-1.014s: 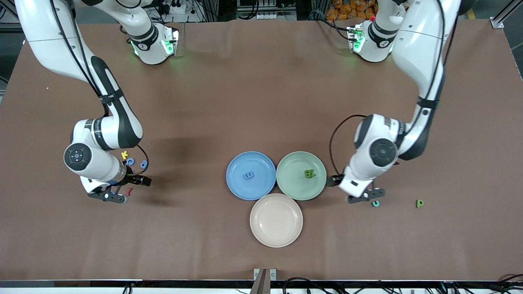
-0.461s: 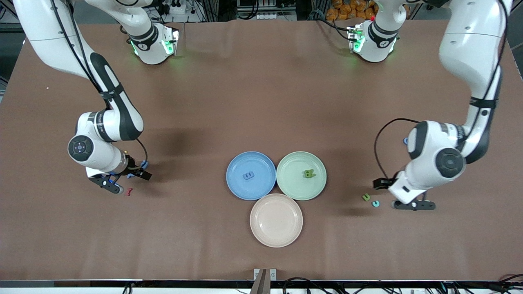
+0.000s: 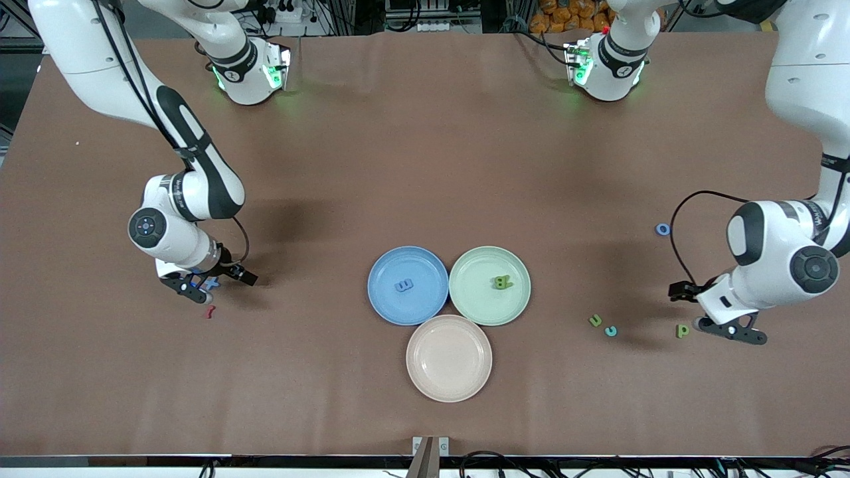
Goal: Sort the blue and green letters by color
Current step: 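Release the B and move both grippers back to the letter groups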
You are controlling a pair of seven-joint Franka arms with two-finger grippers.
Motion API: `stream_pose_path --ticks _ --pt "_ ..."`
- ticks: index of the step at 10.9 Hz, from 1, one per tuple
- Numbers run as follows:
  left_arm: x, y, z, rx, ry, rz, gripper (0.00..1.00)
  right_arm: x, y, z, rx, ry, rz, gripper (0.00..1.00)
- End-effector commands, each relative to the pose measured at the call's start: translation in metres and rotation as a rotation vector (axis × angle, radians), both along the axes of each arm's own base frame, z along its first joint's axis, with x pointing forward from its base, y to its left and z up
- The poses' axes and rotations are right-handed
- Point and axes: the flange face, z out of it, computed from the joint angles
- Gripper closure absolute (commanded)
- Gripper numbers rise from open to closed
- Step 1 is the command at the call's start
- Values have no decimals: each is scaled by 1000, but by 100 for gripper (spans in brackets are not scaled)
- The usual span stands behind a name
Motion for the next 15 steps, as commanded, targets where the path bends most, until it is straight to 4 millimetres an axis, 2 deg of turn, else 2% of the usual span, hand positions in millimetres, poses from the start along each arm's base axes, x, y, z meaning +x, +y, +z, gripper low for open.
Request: stream_pose_path --ticks 1,5,10,11,12,13,14,15 --pt "5 -1 -23 -2 -27 -53 0 -13 -1 11 10 -2 -18 0" --pt "24 -5 -41 -16 -64 -57 0 -19 -13 11 10 6 20 0" --pt "45 -3 -53 -22 -92 -68 0 -20 -15 7 12 -7 19 0" --pt "47 -2 -57 -24 -92 -64 0 -19 -15 7 12 -11 18 13" --pt "47 -2 -59 -25 -93 -57 0 -19 -18 7 12 -19 24 48" --pt "47 -2 -62 -26 -88 -52 0 -21 -24 5 12 -16 48 96" --pt "46 -2 -63 -28 -87 -48 16 -21 -35 4 13 -15 50 100" --pt "46 -2 -63 -28 -87 -47 28 -21 -38 5 16 -19 67 100"
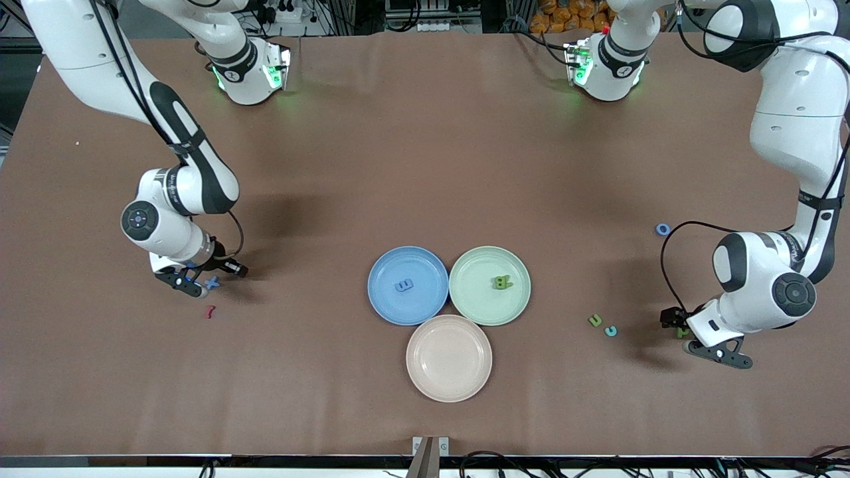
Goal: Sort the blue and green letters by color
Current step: 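Grasp the blue a with the right gripper while the left gripper grasps d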
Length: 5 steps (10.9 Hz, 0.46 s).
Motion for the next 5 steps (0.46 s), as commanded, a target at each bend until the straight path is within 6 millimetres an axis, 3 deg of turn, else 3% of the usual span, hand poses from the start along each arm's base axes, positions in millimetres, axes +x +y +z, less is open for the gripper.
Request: stream_pose_path --ticks 1,5 --pt "6 -1 2 13 -11 -12 33 -8 -16 6 14 -14 31 100" --pt "6 -9 6 15 -15 9 54 -5 -5 9 20 -17 34 100"
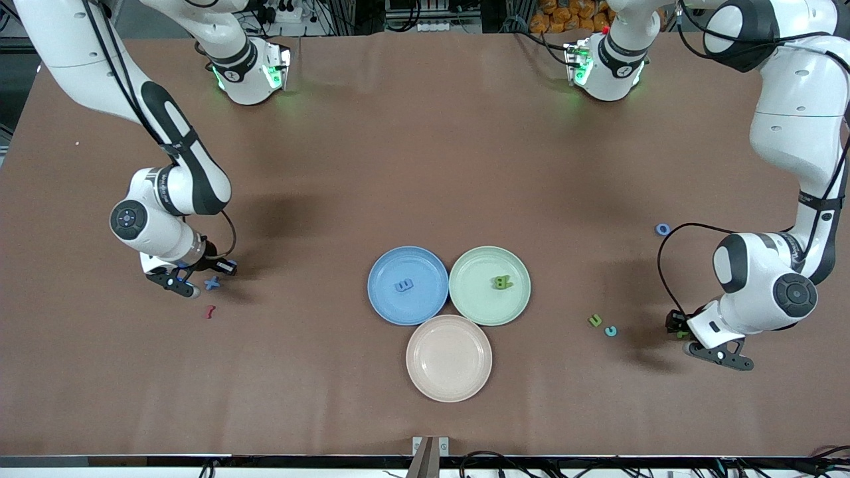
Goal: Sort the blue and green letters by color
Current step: 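Grasp the blue a with the right gripper while the left gripper grasps d, then drop the blue a into the blue plate while the left gripper carries d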
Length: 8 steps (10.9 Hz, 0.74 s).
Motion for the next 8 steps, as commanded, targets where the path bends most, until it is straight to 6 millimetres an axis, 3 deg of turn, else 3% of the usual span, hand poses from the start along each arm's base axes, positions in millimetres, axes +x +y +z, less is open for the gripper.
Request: stream_pose_path --ticks 1,3,5,8 --pt "2 -10 1 18 -3 3 57 -2 25 11 37 -14 -3 100" --pt "1 -11 1 19 0 7 63 8 68 26 84 -32 -87 100" --pt "-1 -11 1 19 3 22 65 17 125 45 103 -46 -162 100" --pt "-1 -26 0 17 5 55 76 37 211 50 142 -45 -315 100"
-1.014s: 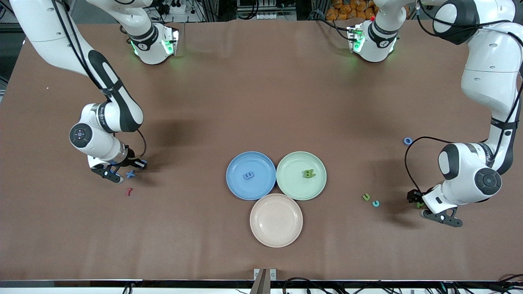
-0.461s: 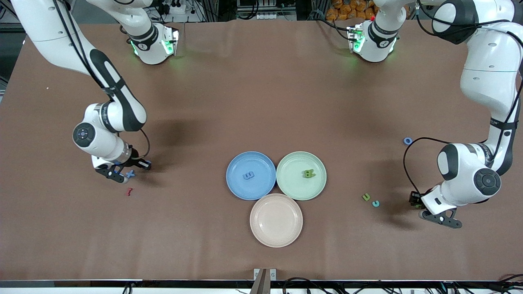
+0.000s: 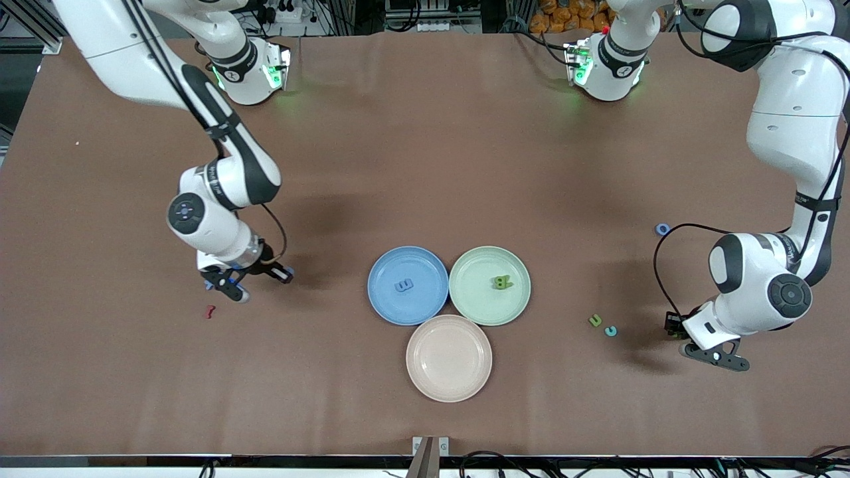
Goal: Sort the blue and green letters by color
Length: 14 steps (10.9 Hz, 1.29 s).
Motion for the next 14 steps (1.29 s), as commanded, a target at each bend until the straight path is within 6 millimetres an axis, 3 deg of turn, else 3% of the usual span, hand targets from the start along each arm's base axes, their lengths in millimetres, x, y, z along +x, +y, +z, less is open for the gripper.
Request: stream_pose_path --ticks 1,3,6,8,9,10,11,14 --pt "-2 -16 -3 22 6 39 79 24 69 2 50 16 -156 100" --pt "-1 -20 6 25 -3 64 84 32 108 2 81 24 -254 100" --pt "-1 -49 34 38 -7 126 87 37 160 12 137 27 -410 100" --pt "-3 -93 57 39 -5 218 87 38 194 20 189 39 -491 100" --pt "-6 -124 68 34 0 272 87 37 201 21 206 50 -503 94" --pt "-12 -158 77 8 15 324 87 37 200 20 205 49 -501 36" --pt "-18 -190 84 -20 29 372 87 37 200 20 198 42 -488 0" --pt "-40 -272 90 -52 55 479 87 34 198 18 174 41 -413 0"
